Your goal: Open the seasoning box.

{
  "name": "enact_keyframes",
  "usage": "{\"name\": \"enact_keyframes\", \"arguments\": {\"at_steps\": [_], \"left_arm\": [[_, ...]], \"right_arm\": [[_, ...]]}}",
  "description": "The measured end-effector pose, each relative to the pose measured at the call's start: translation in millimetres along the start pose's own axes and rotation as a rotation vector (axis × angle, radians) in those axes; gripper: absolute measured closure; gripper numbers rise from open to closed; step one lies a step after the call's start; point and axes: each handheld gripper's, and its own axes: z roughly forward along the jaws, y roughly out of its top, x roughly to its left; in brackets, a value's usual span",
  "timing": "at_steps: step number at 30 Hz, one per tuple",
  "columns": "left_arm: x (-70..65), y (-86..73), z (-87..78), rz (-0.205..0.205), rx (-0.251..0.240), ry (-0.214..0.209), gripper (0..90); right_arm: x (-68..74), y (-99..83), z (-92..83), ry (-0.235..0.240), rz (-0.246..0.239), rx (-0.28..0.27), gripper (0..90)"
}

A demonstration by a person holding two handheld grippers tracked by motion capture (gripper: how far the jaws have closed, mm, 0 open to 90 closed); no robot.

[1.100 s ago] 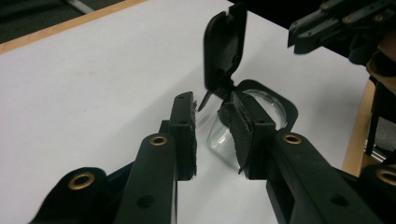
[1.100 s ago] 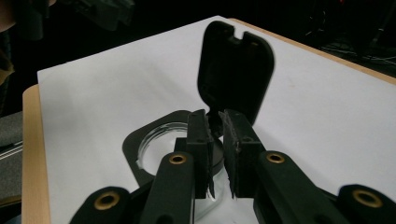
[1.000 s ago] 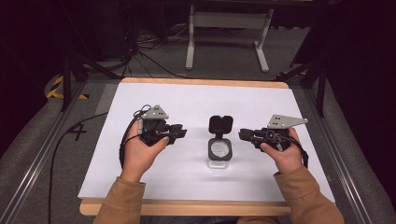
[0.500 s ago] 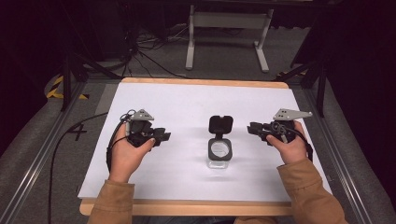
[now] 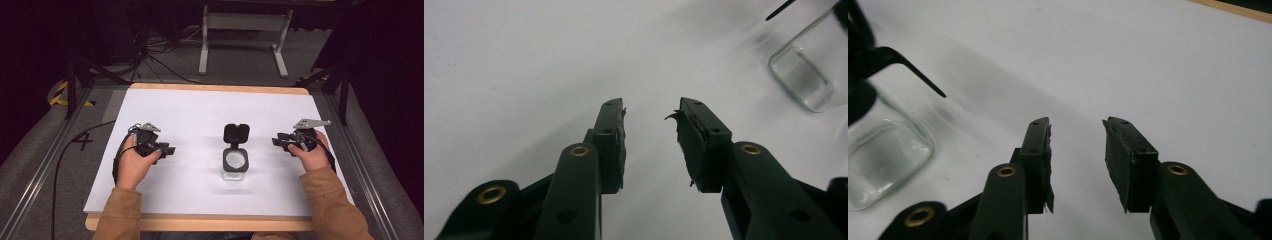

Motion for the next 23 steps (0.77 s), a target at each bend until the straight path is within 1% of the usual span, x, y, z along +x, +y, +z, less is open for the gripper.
{"name": "enact_keyframes", "arguments": {"at_steps": [2, 3, 4, 5, 6, 7, 8, 10, 11, 12, 13, 14, 15, 17, 20, 21, 22, 23], "left_arm": [[3.6, -4.1, 5.2, 0.004, 0.006, 0.001, 62.9], [5.3, -5.7, 7.7, 0.015, 0.010, -0.003, 62.8], [5.3, -5.7, 7.7, 0.015, 0.010, -0.003, 62.7], [6.2, -7.4, 10.5, 0.009, 0.011, -0.008, 62.3], [6.9, -7.9, 11.5, 0.014, 0.016, -0.004, 62.3], [7.3, -8.4, 12.8, 0.022, 0.028, -0.009, 60.6], [6.9, -8.9, 14.3, 0.024, 0.021, -0.004, 60.6], [6.5, -9.8, 17.5, 0.058, 0.046, -0.007, 58.7], [6.2, -10.2, 18.5, 0.058, 0.064, -0.011, 58.5], [6.5, -11.0, 21.1, 0.063, 0.099, -0.024, 57.9], [5.8, -11.9, 23.5, 0.069, 0.126, -0.025, 56.4], [5.8, -11.9, 23.5, 0.069, 0.126, -0.025, 56.4], [4.5, -12.7, 25.2, 0.081, 0.137, -0.024, 55.9], [2.7, -10.7, 23.3, 0.076, 0.145, -0.028, 55.8], [-0.7, -7.0, 21.5, 0.081, 0.136, -0.028, 55.3], [-0.7, -7.0, 21.5, 0.081, 0.136, -0.028, 55.0], [-1.1, -5.6, 20.9, 0.093, 0.137, -0.024, 55.0], [-2.5, -4.8, 21.0, 0.089, 0.128, -0.027, 54.7]], "right_arm": [[-3.0, -3.9, 4.6, -0.016, -0.005, 0.011, 56.5], [-4.9, -6.4, 7.8, -0.028, -0.006, 0.021, 53.9], [-4.9, -6.4, 7.8, -0.028, -0.006, 0.021, 53.9], [-8.3, -11.3, 13.3, -0.039, 0.005, 0.039, 52.2], [-8.3, -11.3, 13.3, -0.039, 0.005, 0.039, 52.2], [-11.2, -15.2, 16.6, -0.049, 0.010, 0.052, 49.8], [-11.2, -15.2, 16.6, -0.049, 0.010, 0.052, 49.8], [-13.8, -18.3, 19.6, -0.059, 0.011, 0.071, 47.9], [-14.3, -18.7, 20.3, -0.063, 0.002, 0.072, 47.5], [-14.1, -18.9, 20.7, -0.064, 0.004, 0.073, 47.3], [-13.5, -19.1, 21.4, -0.063, 0.005, 0.075, 47.0], [-13.5, -19.1, 21.4, -0.063, 0.005, 0.075, 47.0], [-12.5, -19.7, 23.1, -0.058, 0.002, 0.088, 46.4], [-12.2, -20.5, 24.5, -0.053, 0.000, 0.108, 46.3], [-11.7, -21.8, 25.2, -0.049, 0.002, 0.137, 45.9], [-11.7, -21.8, 25.2, -0.049, 0.002, 0.137, 45.9], [-11.6, -21.9, 24.7, -0.050, 0.004, 0.143, 45.9], [-11.5, -21.6, 24.0, -0.050, 0.006, 0.139, 45.8]]}}
